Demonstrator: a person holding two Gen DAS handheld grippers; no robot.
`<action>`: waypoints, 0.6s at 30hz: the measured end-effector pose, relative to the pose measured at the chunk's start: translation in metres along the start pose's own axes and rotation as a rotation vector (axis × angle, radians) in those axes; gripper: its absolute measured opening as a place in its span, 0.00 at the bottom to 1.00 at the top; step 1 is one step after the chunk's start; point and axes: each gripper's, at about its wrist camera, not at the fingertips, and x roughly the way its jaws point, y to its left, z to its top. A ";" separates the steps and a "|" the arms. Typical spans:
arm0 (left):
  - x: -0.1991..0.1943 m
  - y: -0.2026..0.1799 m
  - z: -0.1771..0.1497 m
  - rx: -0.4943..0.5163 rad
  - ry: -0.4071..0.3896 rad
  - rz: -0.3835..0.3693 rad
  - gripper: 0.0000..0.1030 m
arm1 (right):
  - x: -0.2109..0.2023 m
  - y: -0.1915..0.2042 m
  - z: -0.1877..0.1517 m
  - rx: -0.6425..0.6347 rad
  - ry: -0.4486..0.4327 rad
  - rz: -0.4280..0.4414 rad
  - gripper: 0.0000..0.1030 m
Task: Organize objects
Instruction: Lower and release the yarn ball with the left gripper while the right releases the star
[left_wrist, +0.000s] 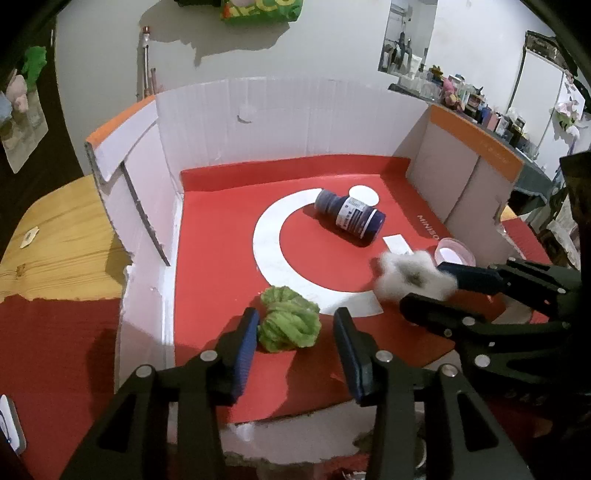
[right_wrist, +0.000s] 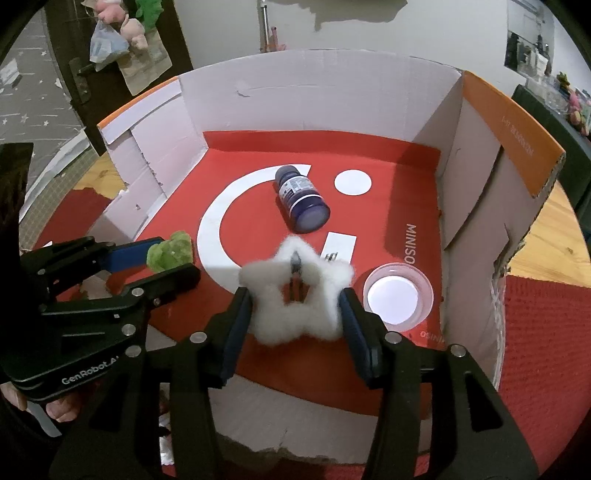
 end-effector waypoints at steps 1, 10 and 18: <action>-0.002 0.000 0.000 -0.001 -0.003 -0.001 0.43 | 0.000 0.000 0.000 0.000 -0.001 0.000 0.47; -0.014 0.002 -0.002 -0.010 -0.022 0.007 0.49 | -0.003 0.006 -0.002 -0.005 -0.011 -0.001 0.52; -0.021 -0.002 -0.004 -0.007 -0.034 0.007 0.52 | -0.009 0.012 -0.006 -0.010 -0.025 -0.007 0.55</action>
